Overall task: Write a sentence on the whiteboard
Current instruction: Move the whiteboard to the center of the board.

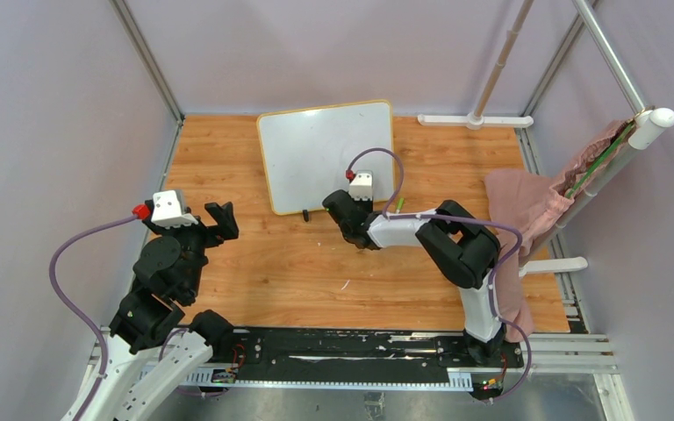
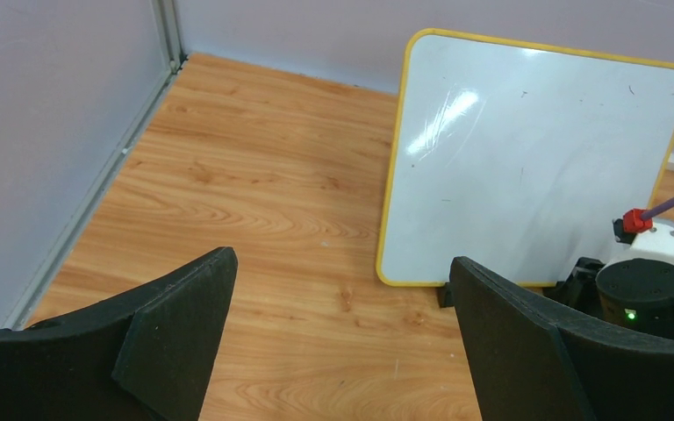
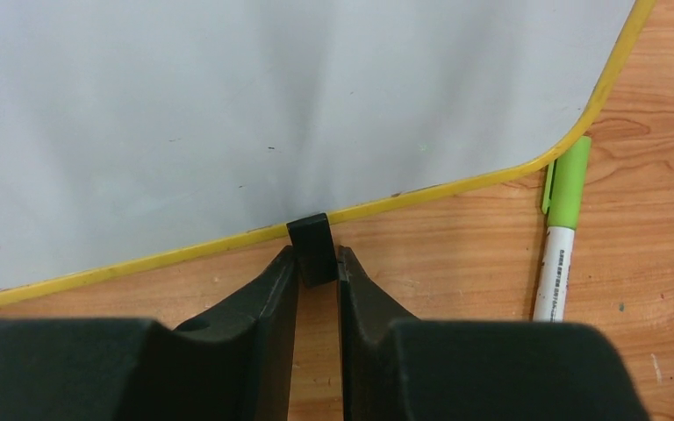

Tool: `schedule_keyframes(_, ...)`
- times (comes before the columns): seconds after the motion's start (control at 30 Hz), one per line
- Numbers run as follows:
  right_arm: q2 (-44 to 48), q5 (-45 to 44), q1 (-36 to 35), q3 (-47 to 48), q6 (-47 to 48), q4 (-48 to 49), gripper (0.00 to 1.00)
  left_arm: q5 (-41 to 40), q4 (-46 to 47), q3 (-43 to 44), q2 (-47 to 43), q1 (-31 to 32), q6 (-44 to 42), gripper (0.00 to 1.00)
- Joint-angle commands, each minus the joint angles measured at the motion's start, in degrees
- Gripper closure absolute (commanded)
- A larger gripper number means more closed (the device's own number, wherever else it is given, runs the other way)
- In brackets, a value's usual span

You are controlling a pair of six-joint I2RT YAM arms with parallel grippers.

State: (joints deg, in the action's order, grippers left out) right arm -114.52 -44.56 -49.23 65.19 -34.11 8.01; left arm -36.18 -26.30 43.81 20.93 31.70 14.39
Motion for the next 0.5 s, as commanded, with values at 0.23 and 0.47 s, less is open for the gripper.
schedule_keyframes(0.23,2.5,5.97,0.85,-5.55,4.13,-0.09,0.61,0.15,0.81,0.44,0.43,0.46,0.11,0.02)
schedule_keyframes(0.47,8.58,5.92,-0.98,-9.57,5.39,-0.77,0.45,0.46,0.54,0.56,0.0,0.46,0.27,0.01)
